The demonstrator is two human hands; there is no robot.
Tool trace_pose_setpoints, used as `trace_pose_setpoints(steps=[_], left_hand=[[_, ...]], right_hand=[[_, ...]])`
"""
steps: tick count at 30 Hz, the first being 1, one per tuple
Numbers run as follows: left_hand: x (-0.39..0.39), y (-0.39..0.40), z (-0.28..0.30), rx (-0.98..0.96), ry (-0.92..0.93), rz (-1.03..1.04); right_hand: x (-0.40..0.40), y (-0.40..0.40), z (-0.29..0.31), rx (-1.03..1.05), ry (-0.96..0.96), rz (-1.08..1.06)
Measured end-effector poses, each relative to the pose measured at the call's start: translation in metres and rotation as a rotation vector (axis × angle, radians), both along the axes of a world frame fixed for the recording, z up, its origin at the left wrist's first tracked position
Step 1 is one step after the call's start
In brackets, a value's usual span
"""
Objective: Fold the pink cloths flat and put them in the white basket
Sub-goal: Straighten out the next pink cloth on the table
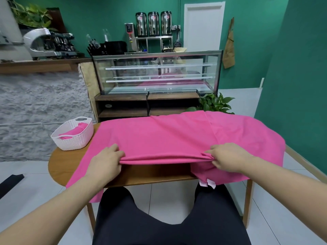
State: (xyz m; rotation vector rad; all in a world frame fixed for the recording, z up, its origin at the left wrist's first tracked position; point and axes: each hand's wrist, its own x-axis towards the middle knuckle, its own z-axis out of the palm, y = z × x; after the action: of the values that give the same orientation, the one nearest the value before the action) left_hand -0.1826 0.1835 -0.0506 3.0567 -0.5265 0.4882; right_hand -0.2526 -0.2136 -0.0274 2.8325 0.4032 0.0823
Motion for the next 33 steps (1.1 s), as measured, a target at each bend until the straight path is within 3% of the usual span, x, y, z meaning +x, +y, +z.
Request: trace_pose_setpoints(steps=[3, 5, 9, 11, 13, 16, 19, 23, 27, 29, 31, 33], left_hand=[[0.001, 0.014, 0.001, -0.523, 0.056, 0.105], [0.000, 0.016, 0.002, -0.696, 0.079, 0.149], [-0.005, 0.017, 0.008, -0.594, 0.110, 0.117], [-0.006, 0.020, 0.011, -0.434, 0.115, 0.075], [-0.012, 0.022, 0.014, -0.228, 0.095, 0.043], [-0.017, 0.027, 0.017, 0.010, 0.154, 0.027], [-0.012, 0.033, 0.016, 0.223, 0.208, 0.079], [-0.002, 0.037, 0.010, 0.223, 0.109, 0.133], [0.008, 0.045, 0.003, 0.178, -0.036, -0.014], [0.010, 0.043, 0.001, 0.113, -0.018, -0.092], [0.006, 0.038, 0.001, -0.024, 0.049, -0.013], [0.006, 0.034, -0.001, -0.107, 0.074, 0.070]], right_hand=[[0.002, -0.005, -0.005, -0.006, 0.032, -0.074], [0.004, -0.007, -0.010, 0.067, 0.040, -0.086], [0.004, -0.002, -0.008, 0.442, 0.073, -0.196], [0.004, 0.001, -0.007, 0.683, 0.040, -0.258], [0.006, 0.002, -0.005, 0.769, -0.010, -0.275], [0.006, 0.001, -0.002, 0.704, -0.052, -0.245], [0.001, 0.002, 0.004, 0.411, -0.020, -0.135], [0.007, 0.009, 0.008, 0.047, 0.007, -0.182], [0.011, 0.000, 0.002, -0.098, -0.222, -0.121], [0.010, -0.008, -0.001, -0.021, -0.299, -0.039], [0.007, -0.008, 0.002, 0.208, -0.184, -0.082], [0.003, -0.005, 0.004, 0.295, -0.066, -0.148]])
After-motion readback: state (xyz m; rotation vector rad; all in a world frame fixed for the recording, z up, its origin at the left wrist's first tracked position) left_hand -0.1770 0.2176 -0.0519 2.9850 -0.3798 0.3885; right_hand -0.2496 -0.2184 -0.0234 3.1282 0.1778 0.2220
